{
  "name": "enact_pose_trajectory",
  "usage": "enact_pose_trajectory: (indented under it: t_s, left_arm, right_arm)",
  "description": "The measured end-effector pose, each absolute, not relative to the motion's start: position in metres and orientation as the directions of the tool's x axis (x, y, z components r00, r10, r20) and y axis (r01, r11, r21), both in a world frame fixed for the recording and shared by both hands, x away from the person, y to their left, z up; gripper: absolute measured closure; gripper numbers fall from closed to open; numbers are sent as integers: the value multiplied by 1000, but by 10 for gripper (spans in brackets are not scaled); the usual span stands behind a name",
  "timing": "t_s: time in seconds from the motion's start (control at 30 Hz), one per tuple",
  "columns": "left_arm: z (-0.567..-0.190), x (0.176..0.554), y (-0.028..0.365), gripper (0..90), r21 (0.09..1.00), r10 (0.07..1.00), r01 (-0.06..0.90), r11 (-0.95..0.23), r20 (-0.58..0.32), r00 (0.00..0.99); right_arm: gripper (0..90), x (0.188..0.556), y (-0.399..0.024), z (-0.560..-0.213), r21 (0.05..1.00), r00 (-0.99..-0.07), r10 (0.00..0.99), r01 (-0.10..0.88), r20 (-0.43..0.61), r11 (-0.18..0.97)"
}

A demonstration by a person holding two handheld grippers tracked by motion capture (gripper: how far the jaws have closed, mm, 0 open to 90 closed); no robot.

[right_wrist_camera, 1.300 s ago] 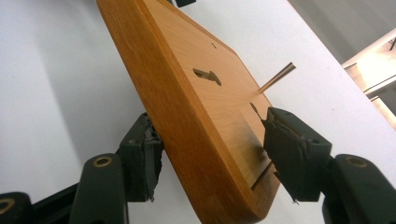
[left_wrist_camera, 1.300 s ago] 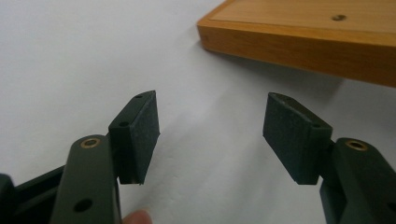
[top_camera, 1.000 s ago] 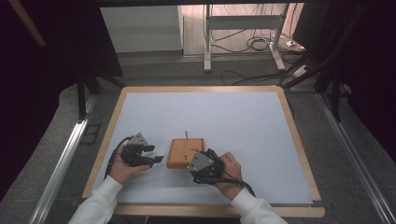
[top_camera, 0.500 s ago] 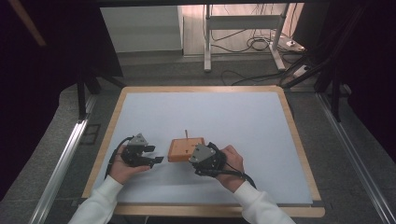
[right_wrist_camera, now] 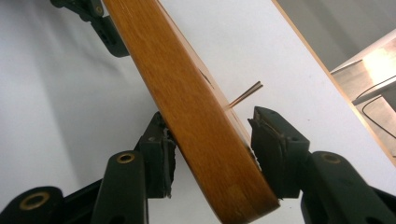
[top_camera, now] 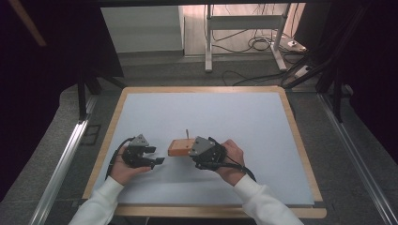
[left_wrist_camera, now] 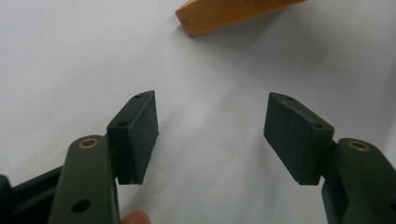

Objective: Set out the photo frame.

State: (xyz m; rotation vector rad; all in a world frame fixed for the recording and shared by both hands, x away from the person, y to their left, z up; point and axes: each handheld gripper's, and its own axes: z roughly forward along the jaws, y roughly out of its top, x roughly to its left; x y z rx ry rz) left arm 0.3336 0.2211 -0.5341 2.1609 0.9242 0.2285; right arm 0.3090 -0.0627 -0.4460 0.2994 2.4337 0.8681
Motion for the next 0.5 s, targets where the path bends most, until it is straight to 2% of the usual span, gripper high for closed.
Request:
enact_pose_trajectory:
  t_s: [0.5]
  left_arm:
    - [-535,335,223,343,708,681,548,-446,-129,721]
  right_arm:
    - [535,321,-55,-433,630,-830,361,16,-424,777]
